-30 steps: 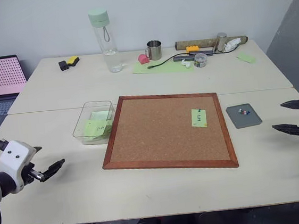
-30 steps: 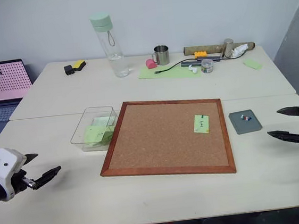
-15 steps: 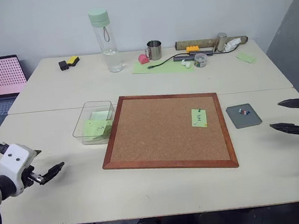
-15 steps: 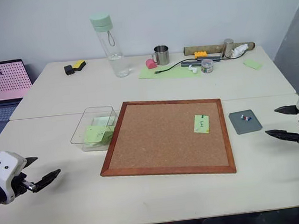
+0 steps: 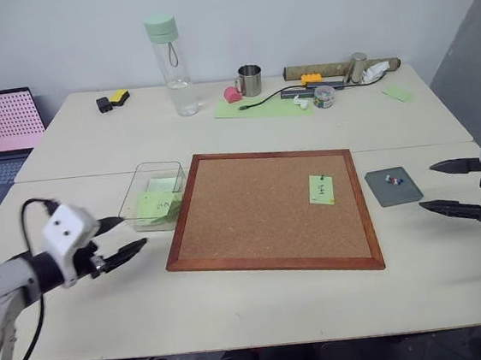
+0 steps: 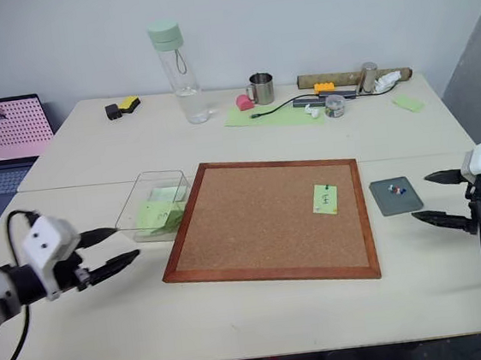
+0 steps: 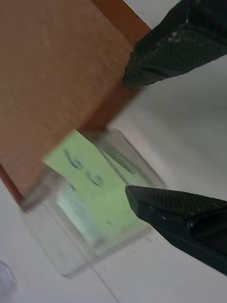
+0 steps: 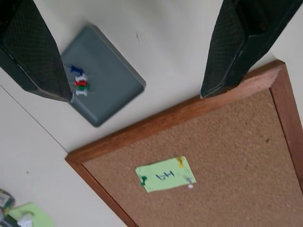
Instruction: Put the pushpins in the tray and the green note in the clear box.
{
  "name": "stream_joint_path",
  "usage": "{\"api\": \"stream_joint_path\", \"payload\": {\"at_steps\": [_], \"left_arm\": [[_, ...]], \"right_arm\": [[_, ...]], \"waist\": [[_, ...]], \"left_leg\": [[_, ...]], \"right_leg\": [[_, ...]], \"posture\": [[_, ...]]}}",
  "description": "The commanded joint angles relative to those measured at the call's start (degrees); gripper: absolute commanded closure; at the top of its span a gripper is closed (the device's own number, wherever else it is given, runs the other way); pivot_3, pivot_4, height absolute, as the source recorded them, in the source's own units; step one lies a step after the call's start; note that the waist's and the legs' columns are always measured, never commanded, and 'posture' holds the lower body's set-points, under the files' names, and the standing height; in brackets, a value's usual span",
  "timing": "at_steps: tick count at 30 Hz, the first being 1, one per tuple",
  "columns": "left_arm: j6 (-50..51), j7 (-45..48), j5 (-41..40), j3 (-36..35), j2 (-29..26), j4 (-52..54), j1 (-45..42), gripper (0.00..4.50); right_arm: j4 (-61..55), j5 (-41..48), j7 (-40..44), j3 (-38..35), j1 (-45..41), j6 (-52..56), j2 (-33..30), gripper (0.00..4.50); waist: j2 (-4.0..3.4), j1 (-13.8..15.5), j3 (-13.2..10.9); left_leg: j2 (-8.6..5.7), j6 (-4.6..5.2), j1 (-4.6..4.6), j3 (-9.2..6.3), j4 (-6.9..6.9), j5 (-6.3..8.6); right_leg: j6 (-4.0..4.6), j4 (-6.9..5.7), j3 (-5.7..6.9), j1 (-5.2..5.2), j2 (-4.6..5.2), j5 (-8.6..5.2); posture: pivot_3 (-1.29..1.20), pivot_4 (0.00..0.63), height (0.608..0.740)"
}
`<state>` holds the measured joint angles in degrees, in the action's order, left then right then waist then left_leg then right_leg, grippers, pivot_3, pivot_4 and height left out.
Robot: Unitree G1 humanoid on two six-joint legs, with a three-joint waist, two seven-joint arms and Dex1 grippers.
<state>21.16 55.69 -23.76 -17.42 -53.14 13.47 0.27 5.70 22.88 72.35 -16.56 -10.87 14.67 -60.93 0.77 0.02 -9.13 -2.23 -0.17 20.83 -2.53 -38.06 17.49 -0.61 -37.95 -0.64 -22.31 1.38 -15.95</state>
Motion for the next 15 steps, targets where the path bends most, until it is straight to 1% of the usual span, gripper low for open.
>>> {"api": "stream_joint_path", "payload": {"at_steps": [1,2,4,7,9,12,14,15], "left_arm": [[2.8,-3.4,-0.8,6.8,5.0,2.6,-8.9,2.06],[3.4,-4.4,-0.5,9.0,7.2,2.1,-11.7,2.29],[3.0,-5.3,1.4,13.4,10.9,0.2,-15.9,2.61],[0.9,-6.8,4.9,19.0,16.1,-4.1,-20.3,3.24],[-1.5,-7.2,7.7,22.4,18.9,-7.4,-22.2,3.58],[-4.9,-8.1,10.2,25.4,23.3,-12.8,-24.2,4.23],[-6.6,-9.0,11.5,27.0,26.8,-16.4,-25.9,4.48],[-7.0,-9.3,11.7,27.4,27.9,-17.4,-26.4,4.48]], "right_arm": [[-5.1,1.8,-1.1,0.2,-1.5,1.7,0.9,0.00],[-6.2,2.0,-1.6,0.8,-1.9,2.4,1.5,0.00],[-7.8,1.3,-3.0,2.3,-2.8,2.7,2.7,0.00],[-8.4,0.0,-5.2,5.2,-4.7,2.6,5.3,0.00],[-8.1,-0.8,-6.5,7.5,-6.9,2.9,7.1,0.00],[-7.0,-2.2,-8.6,10.9,-11.0,4.3,10.2,0.00],[-5.2,-3.6,-10.4,13.3,-14.2,4.9,12.8,0.00],[-4.6,-4.5,-11.3,14.4,-15.4,5.2,13.7,0.00]], "waist": [[0.00,0.1,0.0],[0.01,0.1,0.0],[0.03,0.1,0.0],[0.05,0.0,0.0],[0.05,-0.2,0.0],[0.07,-0.2,0.0],[0.10,-0.1,0.0],[0.10,-0.1,0.0]], "left_leg": [[-0.01,0.00,0.00,0.00,-0.01,0.00],[-0.01,0.00,0.00,-0.01,-0.05,0.00],[-0.01,-0.01,0.02,-0.02,-0.08,-0.01],[-0.02,-0.02,0.03,-0.01,-0.09,-0.01],[-0.01,-0.03,0.02,0.00,-0.08,-0.02],[-0.01,-0.04,0.02,-0.02,-0.12,-0.03],[-0.02,-0.05,0.04,-0.02,-0.17,-0.03],[-0.02,-0.05,0.06,-0.06,-0.18,-0.03]], "right_leg": [[0.00,-0.01,0.01,0.00,0.00,0.00],[-0.01,-0.04,0.03,0.01,0.00,0.00],[-0.01,-0.07,0.05,0.01,-0.02,0.01],[-0.02,-0.06,0.04,0.01,-0.04,0.01],[-0.02,-0.05,0.01,-0.01,-0.08,0.01],[-0.02,-0.09,0.01,0.00,-0.09,0.01],[-0.02,-0.10,0.01,-0.02,-0.09,0.01],[-0.02,-0.08,0.04,-0.02,-0.09,0.01]], "posture": [[0.00,0.150,0.740],[0.00,0.150,0.740],[0.00,0.150,0.740],[0.00,0.150,0.740],[0.00,0.150,0.740],[0.00,0.150,0.740],[0.00,0.150,0.740],[0.00,0.150,0.740]]}}
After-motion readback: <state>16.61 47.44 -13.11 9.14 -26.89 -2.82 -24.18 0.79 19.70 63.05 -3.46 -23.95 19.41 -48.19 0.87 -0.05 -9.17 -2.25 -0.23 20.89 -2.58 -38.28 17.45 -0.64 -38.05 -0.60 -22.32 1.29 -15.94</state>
